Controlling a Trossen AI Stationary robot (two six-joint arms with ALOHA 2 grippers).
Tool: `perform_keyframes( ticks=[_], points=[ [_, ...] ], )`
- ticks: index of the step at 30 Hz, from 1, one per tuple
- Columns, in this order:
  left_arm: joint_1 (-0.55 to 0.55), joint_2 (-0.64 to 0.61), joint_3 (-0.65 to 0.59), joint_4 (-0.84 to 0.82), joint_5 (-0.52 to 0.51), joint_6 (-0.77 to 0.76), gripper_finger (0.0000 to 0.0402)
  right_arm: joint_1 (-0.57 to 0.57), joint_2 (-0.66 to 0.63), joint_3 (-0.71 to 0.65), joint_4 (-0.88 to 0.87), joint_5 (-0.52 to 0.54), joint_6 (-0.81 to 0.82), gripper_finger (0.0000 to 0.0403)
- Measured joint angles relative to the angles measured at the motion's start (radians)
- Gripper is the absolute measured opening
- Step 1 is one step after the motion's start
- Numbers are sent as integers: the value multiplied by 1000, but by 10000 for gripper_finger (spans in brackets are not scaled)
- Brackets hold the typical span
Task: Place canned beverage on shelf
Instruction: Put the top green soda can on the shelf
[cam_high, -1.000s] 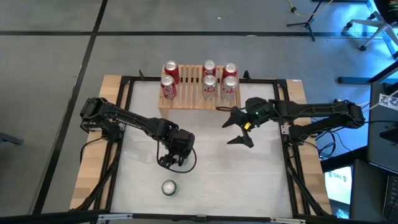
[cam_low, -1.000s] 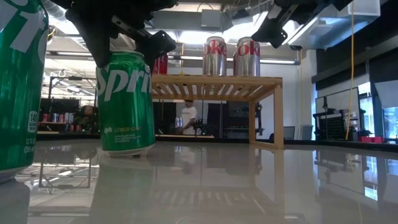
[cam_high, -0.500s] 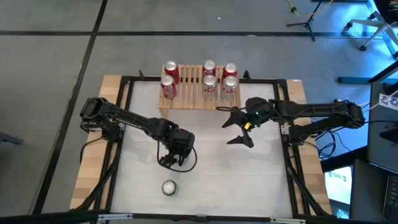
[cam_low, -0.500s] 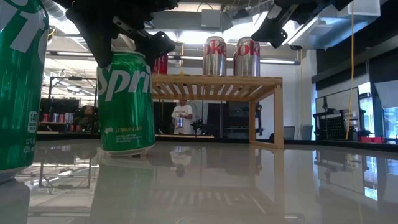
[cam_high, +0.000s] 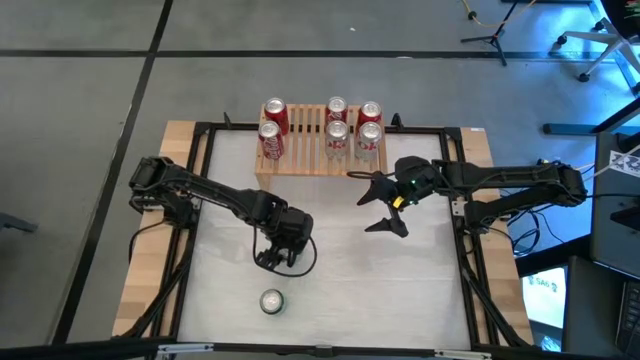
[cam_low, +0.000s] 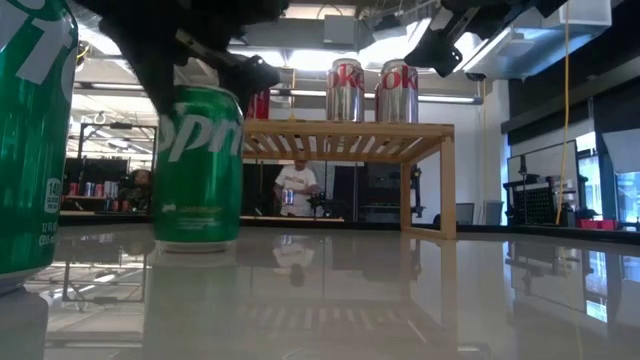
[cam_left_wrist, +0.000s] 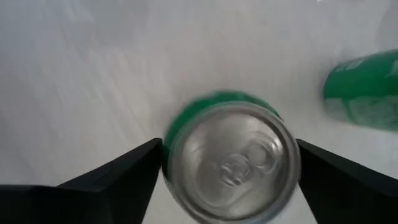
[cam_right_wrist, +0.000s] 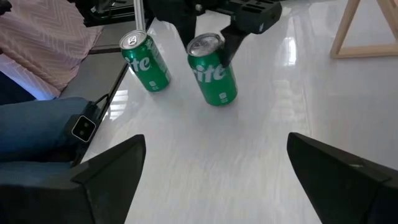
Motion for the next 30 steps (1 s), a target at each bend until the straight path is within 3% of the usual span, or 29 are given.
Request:
perform_keyframes(
  ticks=[5,11,21,30],
  points=[
    [0,2,-1,0,-55,-12,370,0,0,0,0,0,0,386],
    [0,2,-1,2,-113,-70,371,0,-30,0,-2,1,-3,386],
    [0,0,1,4,-109,-120,373,-1,-153,0,-12,99,-31,386],
    [5,-1,110,-34,-110,-317,373,-1,-169,0,-18,98,-32,386]
  ],
)
